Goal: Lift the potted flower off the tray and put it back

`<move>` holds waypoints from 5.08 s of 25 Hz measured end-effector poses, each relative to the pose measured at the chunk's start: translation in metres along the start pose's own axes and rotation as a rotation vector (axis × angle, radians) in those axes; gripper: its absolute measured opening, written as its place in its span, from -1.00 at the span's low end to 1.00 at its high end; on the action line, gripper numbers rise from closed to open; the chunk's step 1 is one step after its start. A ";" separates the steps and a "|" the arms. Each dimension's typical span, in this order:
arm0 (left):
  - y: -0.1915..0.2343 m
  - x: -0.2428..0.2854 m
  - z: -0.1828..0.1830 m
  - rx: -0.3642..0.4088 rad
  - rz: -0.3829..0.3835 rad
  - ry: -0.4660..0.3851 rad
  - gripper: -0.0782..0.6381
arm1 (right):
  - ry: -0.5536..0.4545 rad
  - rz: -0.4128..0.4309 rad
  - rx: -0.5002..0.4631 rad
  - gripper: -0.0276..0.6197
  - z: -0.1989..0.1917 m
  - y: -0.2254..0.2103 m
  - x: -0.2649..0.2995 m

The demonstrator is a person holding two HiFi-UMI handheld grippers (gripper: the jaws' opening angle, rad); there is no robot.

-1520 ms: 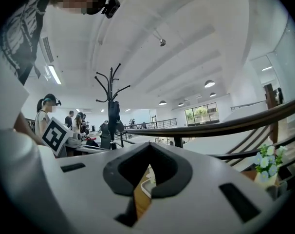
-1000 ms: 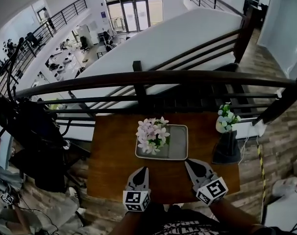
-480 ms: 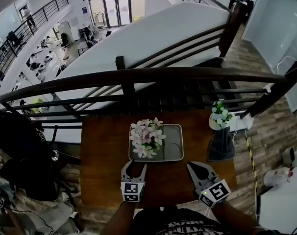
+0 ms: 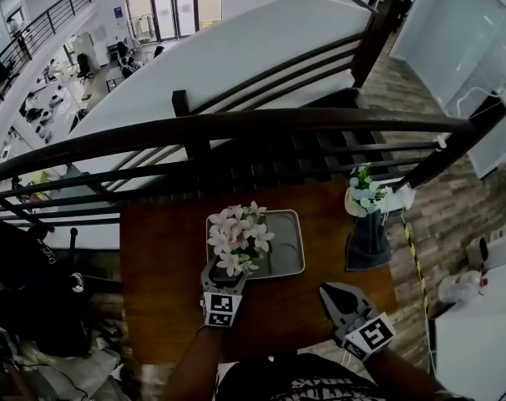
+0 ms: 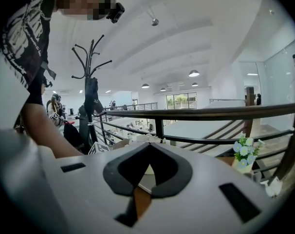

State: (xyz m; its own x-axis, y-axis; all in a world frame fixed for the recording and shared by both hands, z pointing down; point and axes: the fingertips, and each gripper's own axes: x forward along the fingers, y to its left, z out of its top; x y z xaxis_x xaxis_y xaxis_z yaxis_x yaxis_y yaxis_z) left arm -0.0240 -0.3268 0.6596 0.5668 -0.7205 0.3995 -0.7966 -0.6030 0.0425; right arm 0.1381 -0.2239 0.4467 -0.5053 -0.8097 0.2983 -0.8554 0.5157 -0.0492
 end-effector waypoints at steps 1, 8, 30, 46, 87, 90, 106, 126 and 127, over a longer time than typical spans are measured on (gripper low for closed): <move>0.000 0.005 -0.002 0.002 -0.016 0.001 0.19 | 0.009 -0.002 0.001 -0.95 -0.002 0.000 0.001; 0.024 0.027 0.004 0.042 -0.028 0.043 0.33 | 0.023 0.011 0.046 -0.95 0.001 0.013 0.014; 0.011 0.100 0.020 0.113 -0.133 0.070 0.59 | 0.038 -0.021 0.094 -0.95 -0.004 -0.015 0.019; 0.008 0.078 0.019 0.091 -0.111 0.052 0.53 | 0.028 0.018 0.089 -0.95 0.002 -0.014 0.019; -0.040 -0.097 -0.027 -0.071 0.265 -0.111 0.49 | 0.077 0.289 -0.043 -0.95 -0.046 0.033 -0.066; -0.057 -0.109 -0.031 -0.078 0.281 -0.126 0.48 | 0.040 0.286 -0.039 -0.95 -0.044 0.025 -0.071; -0.100 -0.143 -0.128 -0.106 0.322 0.033 0.46 | 0.039 0.378 -0.101 -0.95 -0.048 0.053 -0.092; -0.145 -0.256 -0.108 -0.202 0.344 0.068 0.46 | -0.067 0.404 0.009 -0.95 -0.039 0.081 -0.089; -0.148 -0.257 -0.104 -0.202 0.337 0.058 0.46 | -0.064 0.395 0.011 -0.95 -0.041 0.081 -0.090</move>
State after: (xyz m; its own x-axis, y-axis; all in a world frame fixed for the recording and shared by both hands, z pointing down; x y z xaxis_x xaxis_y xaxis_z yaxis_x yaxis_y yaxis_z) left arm -0.0734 -0.0169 0.6456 0.2586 -0.8423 0.4729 -0.9645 -0.2525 0.0776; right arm 0.1189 -0.0971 0.4551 -0.8012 -0.5661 0.1941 -0.5951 0.7879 -0.1583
